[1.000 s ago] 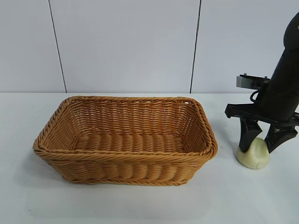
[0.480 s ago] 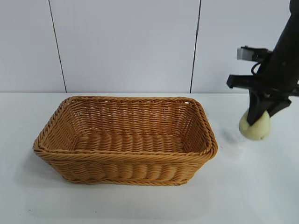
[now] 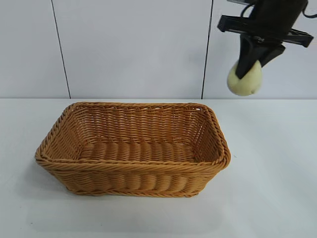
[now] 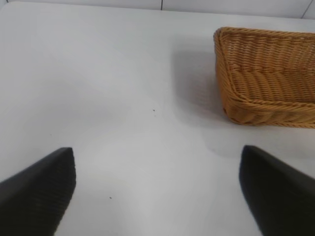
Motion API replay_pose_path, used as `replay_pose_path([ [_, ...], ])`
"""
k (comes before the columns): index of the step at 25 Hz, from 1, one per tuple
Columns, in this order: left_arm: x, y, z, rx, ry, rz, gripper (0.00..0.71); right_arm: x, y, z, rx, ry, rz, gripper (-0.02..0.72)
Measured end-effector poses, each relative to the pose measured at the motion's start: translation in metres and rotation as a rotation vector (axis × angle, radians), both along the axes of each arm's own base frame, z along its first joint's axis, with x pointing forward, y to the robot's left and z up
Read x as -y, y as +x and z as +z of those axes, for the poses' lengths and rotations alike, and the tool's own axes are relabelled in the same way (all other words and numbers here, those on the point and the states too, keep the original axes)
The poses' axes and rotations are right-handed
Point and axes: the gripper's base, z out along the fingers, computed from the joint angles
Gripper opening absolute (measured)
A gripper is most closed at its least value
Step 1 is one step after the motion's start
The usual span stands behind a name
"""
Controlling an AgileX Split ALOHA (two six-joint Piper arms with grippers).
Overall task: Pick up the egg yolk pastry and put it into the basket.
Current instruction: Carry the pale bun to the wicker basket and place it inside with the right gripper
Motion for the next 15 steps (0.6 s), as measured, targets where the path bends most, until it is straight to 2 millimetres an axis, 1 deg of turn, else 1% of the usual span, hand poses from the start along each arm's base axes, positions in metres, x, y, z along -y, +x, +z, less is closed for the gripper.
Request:
replay_pose_path([
  [2,0.000,0.000,0.000,0.000,0.000,0.000,0.696,-0.022,-0.007,-0.001,0.026,0.016,0.037,0.046],
  [4,0.000,0.000,0.000,0.000,0.000,0.000,0.696,-0.040,-0.011,-0.006,0.039,0.029,0.063,0.046],
  [6,0.000,0.000,0.000,0.000,0.000,0.000,0.696,-0.056,-0.013,-0.018,0.041,0.034,0.087,0.046],
  [8,0.000,0.000,0.000,0.000,0.000,0.000,0.696,-0.068,-0.011,-0.035,0.035,0.030,0.096,0.045],
  [10,0.000,0.000,0.000,0.000,0.000,0.000,0.696,-0.076,-0.006,-0.054,0.037,0.029,0.094,0.045],
  [13,0.000,0.000,0.000,0.000,0.000,0.000,0.696,-0.080,0.003,-0.086,0.028,0.006,0.088,0.045],
  [15,0.000,0.000,0.000,0.000,0.000,0.000,0.696,-0.082,0.006,-0.102,0.015,-0.004,0.080,0.057],
])
